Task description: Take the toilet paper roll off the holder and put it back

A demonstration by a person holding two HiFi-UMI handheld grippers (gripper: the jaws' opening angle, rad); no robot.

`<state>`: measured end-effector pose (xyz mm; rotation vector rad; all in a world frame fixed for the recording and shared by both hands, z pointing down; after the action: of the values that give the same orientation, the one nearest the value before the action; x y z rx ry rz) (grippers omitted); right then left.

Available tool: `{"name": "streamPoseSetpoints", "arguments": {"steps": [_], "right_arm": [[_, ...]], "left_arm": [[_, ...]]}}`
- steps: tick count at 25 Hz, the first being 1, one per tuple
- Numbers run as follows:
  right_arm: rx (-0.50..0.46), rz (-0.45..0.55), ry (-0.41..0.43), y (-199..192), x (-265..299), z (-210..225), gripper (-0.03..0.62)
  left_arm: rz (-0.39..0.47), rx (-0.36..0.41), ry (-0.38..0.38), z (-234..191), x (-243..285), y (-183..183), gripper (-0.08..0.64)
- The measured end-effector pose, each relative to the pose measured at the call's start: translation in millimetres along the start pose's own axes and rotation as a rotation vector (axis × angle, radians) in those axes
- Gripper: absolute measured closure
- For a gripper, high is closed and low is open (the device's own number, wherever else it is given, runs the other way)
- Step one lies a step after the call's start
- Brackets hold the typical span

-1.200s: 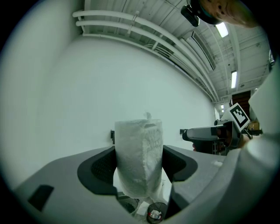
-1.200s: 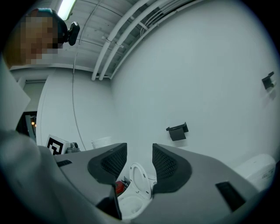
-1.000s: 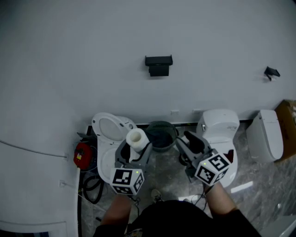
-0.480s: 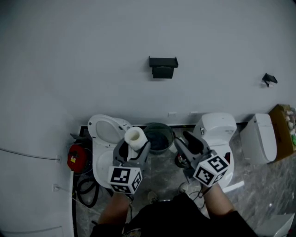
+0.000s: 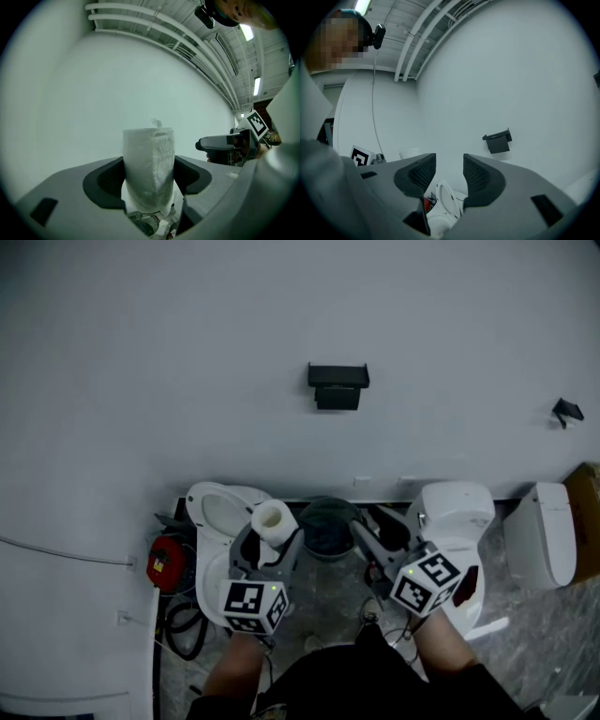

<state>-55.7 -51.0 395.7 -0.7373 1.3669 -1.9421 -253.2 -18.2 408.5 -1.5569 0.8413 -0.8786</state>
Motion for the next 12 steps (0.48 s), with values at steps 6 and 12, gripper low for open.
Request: {"name": "streamPoseSetpoints", "arguments": {"steps": [6,12], "right_arm": [[0.01,0.016,0.058,29,10,57,0.428],[0.012,0.028,0.102,54,12,119,0.428]], "left_arm": [[0.01,0.031,0.053,22,52,19,0.253],[0.025,0.026,0.088,48,105,31,0.253]]}}
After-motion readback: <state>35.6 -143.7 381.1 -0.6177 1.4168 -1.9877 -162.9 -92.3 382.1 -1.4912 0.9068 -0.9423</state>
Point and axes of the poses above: the fingertips, and each gripper's own axes: x forward along the fingers, z to its right, y out of its top, the point moved 5 cm from there along -x, backward along the fingers, and after that the axes turned 10 degrees about -y, right-handed, at the moved point
